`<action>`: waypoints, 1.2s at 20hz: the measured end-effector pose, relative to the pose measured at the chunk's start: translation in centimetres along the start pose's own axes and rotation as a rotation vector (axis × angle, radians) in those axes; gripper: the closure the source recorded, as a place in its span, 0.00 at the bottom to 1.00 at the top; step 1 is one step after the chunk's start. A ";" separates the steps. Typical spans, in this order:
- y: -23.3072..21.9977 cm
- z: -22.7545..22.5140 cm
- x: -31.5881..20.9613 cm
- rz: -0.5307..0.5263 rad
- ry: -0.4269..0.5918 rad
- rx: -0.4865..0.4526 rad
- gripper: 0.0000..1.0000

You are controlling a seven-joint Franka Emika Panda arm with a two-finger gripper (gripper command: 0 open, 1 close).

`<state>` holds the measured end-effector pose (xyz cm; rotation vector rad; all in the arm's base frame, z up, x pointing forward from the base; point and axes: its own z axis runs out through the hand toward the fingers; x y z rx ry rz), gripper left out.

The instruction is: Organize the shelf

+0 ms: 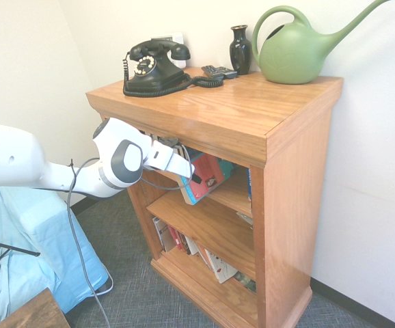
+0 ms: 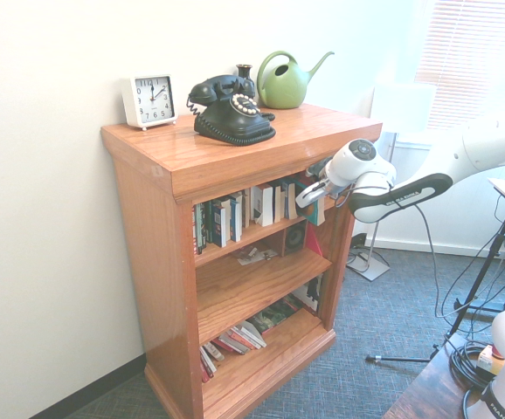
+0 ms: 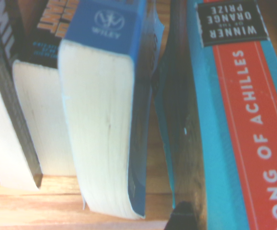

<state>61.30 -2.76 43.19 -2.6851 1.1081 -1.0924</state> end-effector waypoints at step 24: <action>2.5 -5.4 -5.5 0.020 -0.004 0.065 0.00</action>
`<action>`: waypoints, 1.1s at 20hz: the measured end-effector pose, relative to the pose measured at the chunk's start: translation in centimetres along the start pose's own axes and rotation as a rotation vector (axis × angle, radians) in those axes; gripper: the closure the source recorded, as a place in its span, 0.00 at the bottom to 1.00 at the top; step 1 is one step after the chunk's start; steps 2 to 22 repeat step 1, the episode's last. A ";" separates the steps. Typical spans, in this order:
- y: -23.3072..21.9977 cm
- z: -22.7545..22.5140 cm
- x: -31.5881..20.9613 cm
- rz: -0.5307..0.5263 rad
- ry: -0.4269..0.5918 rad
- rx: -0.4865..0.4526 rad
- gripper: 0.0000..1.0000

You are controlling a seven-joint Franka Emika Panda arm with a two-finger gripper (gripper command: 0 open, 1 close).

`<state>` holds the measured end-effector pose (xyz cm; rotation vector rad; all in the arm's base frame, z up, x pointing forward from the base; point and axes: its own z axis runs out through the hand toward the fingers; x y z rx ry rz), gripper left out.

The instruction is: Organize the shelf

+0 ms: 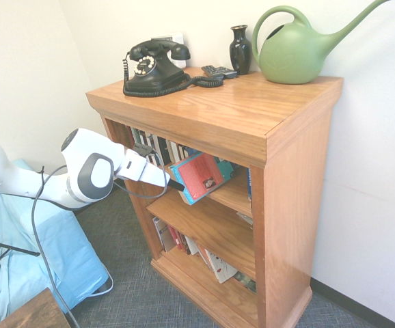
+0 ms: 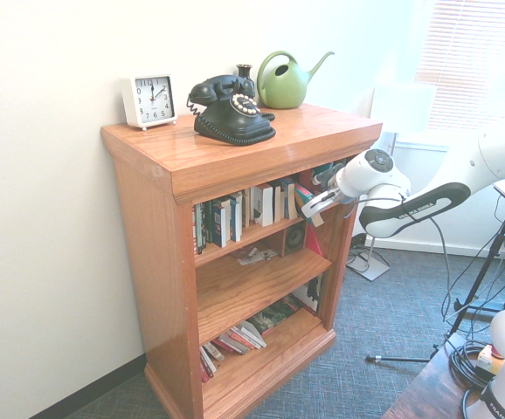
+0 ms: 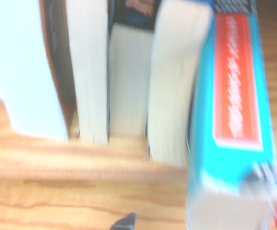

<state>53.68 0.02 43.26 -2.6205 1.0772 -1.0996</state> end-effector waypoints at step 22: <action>0.4 -0.5 -0.3 0.006 -0.001 0.001 0.00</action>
